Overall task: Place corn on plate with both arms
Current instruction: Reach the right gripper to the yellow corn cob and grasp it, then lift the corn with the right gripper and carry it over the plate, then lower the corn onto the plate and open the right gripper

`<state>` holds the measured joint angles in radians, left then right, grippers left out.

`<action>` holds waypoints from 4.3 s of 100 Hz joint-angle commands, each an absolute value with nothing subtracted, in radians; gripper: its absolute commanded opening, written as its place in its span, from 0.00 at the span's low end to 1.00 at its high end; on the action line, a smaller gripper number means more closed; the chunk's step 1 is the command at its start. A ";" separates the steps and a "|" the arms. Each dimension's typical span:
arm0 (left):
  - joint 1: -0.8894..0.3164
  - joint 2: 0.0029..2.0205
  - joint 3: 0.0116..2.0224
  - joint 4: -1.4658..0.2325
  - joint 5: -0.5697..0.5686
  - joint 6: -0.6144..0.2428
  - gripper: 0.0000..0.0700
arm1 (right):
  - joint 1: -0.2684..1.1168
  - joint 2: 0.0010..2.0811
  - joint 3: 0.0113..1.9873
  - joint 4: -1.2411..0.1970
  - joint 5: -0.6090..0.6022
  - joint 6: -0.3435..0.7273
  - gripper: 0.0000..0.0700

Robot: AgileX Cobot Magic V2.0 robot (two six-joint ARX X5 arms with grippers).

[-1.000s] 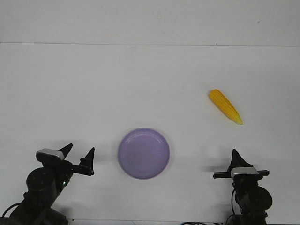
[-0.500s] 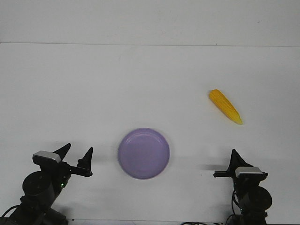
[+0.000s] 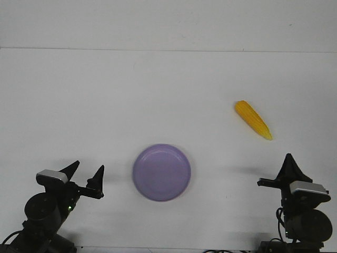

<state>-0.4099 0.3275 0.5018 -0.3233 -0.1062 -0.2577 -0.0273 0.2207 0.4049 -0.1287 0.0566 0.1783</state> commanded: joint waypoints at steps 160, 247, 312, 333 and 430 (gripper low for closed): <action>-0.413 0.332 0.506 -0.317 -0.109 -0.263 0.83 | -0.027 1.912 1.407 -0.471 0.018 -0.237 0.75; -0.413 0.332 0.506 -0.318 -0.109 -0.263 0.83 | -0.025 1.845 1.414 -0.495 0.049 -0.223 0.38; -0.413 0.332 0.506 -0.314 -0.108 -0.263 0.83 | 0.355 1.368 1.412 -0.752 -0.168 -0.149 0.38; -0.413 0.332 0.506 -0.314 -0.108 -0.263 0.83 | 0.580 1.408 1.339 -0.722 -0.157 -0.126 0.38; -0.413 0.332 0.506 -0.314 -0.109 -0.262 0.83 | 0.839 1.737 1.204 -0.465 -0.131 -0.067 0.50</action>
<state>-0.4099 0.3275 0.5018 -0.3225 -0.1062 -0.2577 0.8265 1.7180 1.1931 -0.4778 -0.1310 -0.0803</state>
